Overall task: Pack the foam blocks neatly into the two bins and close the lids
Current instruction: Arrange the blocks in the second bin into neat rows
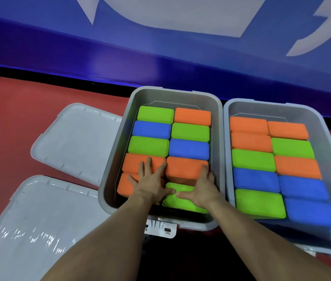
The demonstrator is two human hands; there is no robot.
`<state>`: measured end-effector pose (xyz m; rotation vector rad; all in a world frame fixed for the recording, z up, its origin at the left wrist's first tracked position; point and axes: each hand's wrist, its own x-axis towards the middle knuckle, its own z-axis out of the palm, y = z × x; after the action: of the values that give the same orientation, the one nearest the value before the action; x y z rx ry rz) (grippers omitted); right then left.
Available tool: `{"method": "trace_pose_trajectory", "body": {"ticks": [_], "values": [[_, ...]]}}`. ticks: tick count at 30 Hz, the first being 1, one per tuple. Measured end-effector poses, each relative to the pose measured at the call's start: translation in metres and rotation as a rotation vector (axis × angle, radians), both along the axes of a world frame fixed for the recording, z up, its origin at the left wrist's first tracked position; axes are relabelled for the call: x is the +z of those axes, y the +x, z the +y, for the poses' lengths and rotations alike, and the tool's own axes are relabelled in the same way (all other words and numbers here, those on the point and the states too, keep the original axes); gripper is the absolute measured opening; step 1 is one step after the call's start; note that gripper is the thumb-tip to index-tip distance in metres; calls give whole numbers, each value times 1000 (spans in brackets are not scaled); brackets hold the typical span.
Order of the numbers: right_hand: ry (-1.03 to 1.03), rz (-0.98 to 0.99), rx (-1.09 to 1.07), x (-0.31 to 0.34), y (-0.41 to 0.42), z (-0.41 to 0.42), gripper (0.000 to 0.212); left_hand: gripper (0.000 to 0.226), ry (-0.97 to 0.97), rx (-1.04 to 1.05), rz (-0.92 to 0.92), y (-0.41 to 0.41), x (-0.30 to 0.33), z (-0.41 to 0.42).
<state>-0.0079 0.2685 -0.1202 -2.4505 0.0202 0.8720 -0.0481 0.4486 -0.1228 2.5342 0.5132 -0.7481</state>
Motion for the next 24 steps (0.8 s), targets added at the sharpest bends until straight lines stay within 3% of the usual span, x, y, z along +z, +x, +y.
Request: {"method": "trace_pose_trajectory", "body": {"ticks": [4,7,11,18,24], "values": [[-179,-290,362,4,-8,-1,110,103,-5,27,1,2,0,0],[-260,-276,539,0,-7,-6,90,105,-2,42,-8,1,-3,0],[-249,-185,692,1,-1,-6,92,103,-14,51,-14,-3,-7,3],[-191,-196,738,5,6,-5,80,93,-15,45,-45,-5,-14,6],[-244,-243,745,-3,4,-7,84,84,10,56,-59,-7,-17,3]]}}
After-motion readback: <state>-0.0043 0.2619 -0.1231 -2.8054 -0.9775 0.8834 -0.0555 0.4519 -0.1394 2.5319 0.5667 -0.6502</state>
